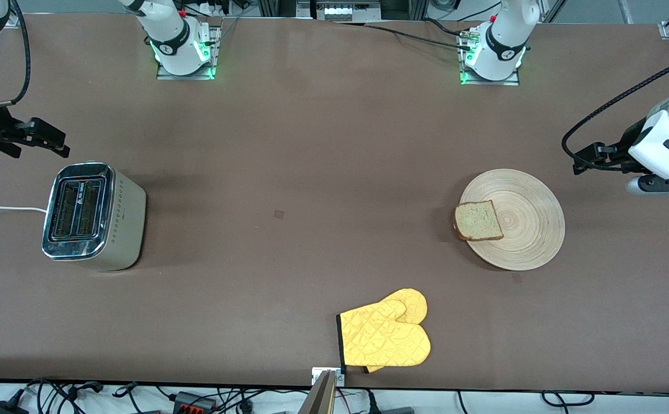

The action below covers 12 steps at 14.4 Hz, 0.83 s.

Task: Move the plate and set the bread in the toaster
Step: 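Move the right gripper above the toaster while the left gripper approaches the plate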

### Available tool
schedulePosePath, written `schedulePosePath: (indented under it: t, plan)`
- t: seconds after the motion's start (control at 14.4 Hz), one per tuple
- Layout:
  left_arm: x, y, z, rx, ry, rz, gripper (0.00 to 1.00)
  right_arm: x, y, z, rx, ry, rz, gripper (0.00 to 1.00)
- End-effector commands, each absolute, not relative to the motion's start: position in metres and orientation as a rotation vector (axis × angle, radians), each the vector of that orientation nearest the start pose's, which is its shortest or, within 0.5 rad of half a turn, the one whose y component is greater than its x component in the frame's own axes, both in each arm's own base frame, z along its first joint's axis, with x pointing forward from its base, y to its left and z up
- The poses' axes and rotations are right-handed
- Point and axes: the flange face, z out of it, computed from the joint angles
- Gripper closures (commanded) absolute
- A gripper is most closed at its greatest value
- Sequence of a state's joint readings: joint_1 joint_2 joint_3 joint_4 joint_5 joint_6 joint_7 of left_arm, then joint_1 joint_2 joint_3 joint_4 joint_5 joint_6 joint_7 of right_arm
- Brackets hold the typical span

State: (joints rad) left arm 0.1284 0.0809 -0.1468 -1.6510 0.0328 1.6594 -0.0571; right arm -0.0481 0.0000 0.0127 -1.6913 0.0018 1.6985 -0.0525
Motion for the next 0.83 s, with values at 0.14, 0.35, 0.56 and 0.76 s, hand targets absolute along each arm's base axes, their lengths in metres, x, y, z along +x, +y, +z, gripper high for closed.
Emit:
schedulePosePath:
  t: [0.14,0.35,0.56,0.76]
  plan:
    - [0.576,-0.003,0.556,-3.13,-0.076,0.106,0.0,0.553,-0.021,0.585,-3.151,-0.021,-0.014,0.0]
    - [0.576,-0.003,0.555,-3.13,-0.076,0.111,0.0,0.555,-0.018,0.584,-3.151,-0.033,-0.012,0.0]
    - [0.576,-0.003,0.555,-3.13,-0.076,0.111,0.0,0.559,-0.01,0.573,-3.15,-0.052,0.01,0.0]
    - [0.576,-0.002,0.555,-3.129,-0.079,0.111,0.0,0.562,-0.004,0.565,-3.149,-0.067,0.032,0.0]
